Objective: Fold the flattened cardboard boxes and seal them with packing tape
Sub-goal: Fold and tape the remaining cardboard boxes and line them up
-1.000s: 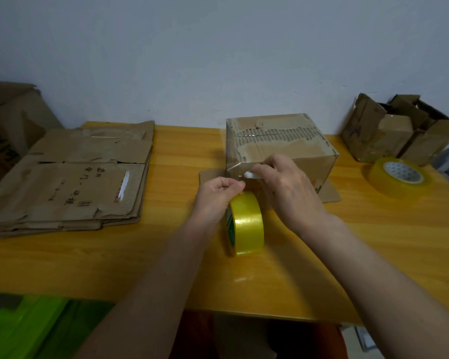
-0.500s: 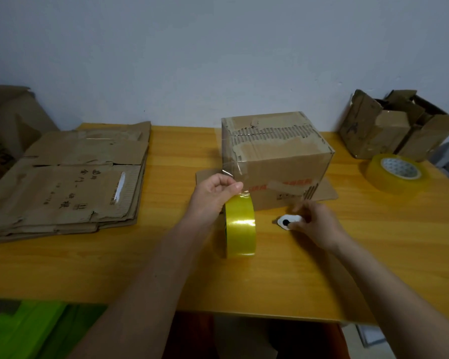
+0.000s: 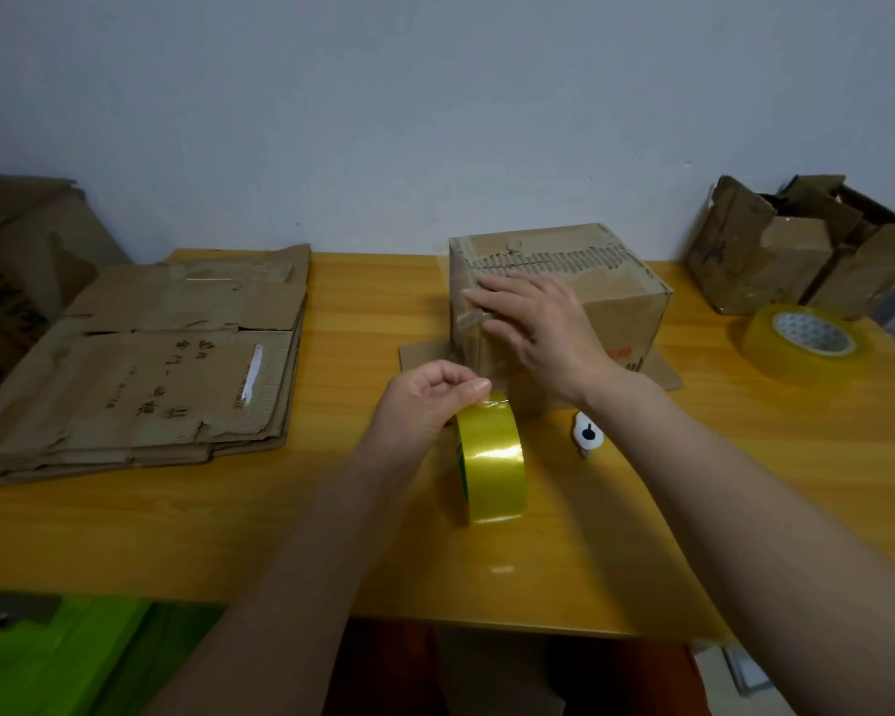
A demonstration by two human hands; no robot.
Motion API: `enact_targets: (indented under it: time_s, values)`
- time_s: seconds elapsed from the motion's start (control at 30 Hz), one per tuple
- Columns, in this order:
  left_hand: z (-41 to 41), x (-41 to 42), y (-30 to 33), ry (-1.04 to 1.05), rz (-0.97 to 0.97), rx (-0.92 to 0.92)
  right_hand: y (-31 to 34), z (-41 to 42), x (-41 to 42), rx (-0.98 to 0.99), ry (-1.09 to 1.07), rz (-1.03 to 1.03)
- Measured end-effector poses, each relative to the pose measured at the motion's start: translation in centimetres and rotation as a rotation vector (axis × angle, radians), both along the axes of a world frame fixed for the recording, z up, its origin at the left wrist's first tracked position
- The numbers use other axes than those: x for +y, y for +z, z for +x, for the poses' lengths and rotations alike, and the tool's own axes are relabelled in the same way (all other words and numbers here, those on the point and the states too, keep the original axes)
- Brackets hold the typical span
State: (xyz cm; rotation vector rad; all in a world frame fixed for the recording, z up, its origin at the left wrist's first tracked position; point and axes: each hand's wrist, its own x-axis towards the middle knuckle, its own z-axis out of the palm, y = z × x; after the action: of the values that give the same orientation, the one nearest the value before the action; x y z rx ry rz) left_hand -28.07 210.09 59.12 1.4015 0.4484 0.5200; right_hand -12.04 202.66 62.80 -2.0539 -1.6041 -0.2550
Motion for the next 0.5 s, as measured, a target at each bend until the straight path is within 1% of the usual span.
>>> enact_targets:
  time_s: [0.07, 0.1, 0.17, 0.2, 0.3, 0.37, 0.4, 0.43, 0.5]
  values:
    - [-0.3, -0.2, -0.2, 0.019, 0.013, -0.011, 0.4, -0.7, -0.3, 0.068, 0.023, 0.049]
    - [-0.4, -0.3, -0.4, 0.033, 0.029, -0.013, 0.4, -1.4, -0.7, 0.132, 0.032, 0.139]
    - [-0.6, -0.4, -0.6, 0.052, 0.067, -0.021, 0.0, -3.4, -2.2, 0.325, 0.031, 0.372]
    - [-0.6, -0.4, -0.6, 0.060, 0.080, -0.030, -0.2, -4.4, -2.9, 0.478, 0.014, 0.409]
    - [-0.4, -0.8, -0.6, 0.073, 0.145, -0.057, -1.2, -6.4, -4.1, 0.999, -0.043, 0.296]
    - [-0.2, -1.4, -0.4, 0.102, 0.202, -0.085, -1.8, -6.7, -4.2, 1.261, -0.079, 0.345]
    - [-0.1, -1.9, -0.3, 0.125, 0.238, -0.096, -1.9, -6.8, -4.2, 1.354, -0.090, 0.383]
    - [0.0, -2.3, -0.3, 0.158, 0.279, -0.093, -1.9, -6.9, -4.2, 1.405, -0.102, 0.413]
    - [0.0, -2.9, -0.2, 0.222, 0.339, -0.053, -1.9, -7.1, -4.2, 1.435, -0.118, 0.451]
